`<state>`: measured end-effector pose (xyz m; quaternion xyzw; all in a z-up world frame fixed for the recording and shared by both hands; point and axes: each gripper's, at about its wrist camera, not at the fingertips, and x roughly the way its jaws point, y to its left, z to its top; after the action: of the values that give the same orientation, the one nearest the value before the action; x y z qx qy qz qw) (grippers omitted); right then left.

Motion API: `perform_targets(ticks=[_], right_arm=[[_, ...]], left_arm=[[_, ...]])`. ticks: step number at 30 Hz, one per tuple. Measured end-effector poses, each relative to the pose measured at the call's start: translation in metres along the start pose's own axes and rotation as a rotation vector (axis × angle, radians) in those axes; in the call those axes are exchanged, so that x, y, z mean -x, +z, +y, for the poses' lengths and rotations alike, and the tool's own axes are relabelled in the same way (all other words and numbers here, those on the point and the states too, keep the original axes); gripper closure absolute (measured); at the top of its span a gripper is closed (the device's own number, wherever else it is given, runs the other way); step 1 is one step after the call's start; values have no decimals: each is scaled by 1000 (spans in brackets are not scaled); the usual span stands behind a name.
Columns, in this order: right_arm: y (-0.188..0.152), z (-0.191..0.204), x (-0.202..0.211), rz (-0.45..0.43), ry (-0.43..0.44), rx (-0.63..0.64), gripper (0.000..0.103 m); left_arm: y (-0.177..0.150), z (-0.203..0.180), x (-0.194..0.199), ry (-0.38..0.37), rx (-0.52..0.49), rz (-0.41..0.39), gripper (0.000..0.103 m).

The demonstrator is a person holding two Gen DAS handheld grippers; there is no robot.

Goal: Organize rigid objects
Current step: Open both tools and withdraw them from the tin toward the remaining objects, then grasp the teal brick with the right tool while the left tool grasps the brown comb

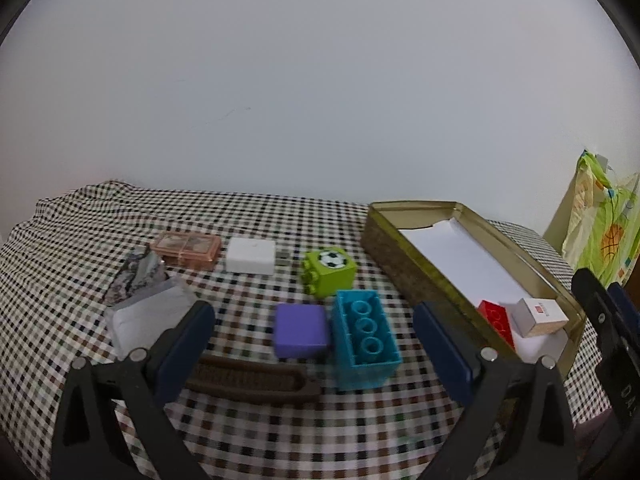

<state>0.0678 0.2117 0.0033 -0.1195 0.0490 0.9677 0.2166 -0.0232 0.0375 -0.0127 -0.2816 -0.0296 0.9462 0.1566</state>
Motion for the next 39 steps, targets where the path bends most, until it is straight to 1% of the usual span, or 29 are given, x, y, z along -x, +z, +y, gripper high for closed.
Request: perform_targets(ticks=[8,12,13,14,18,21,22,24,25,31,34,37,39], right_arm=[[-2,25,-2,16,53,19,11],[-2,33,-5,23,75,19,11],[-2,35,-5,26,78,20,11],[-2,38,-6,28,83,21,11],[-3,47,-10,52,119,19,11],[-3,57,-16,80,138,32,11],[-4,62,-17,90,144,39,11],[-7,72,-21,123,159,50,11],[-7,74,-24,135,164,50,11],[-12,96,-37,225,210,74,11],[-15,107,-46,272,230,92,11],[-20,119,-61,341,217,117,11],[-23,125,-69,387,218,124,16]], left_arm=[[3,27,2,26,-10,0,2],[6,52,0,41,34,15,2],[7,56,0,50,35,14,2],[8,61,0,80,27,12,2],[10,75,2,121,22,-5,2],[12,91,4,143,52,-11,2],[13,95,4,158,54,-16,2],[14,102,6,211,39,-26,2],[14,105,7,218,38,-28,2],[14,117,7,228,63,-17,2],[14,113,8,237,32,-22,2],[13,109,7,248,4,-16,2],[14,110,5,243,6,-12,2]])
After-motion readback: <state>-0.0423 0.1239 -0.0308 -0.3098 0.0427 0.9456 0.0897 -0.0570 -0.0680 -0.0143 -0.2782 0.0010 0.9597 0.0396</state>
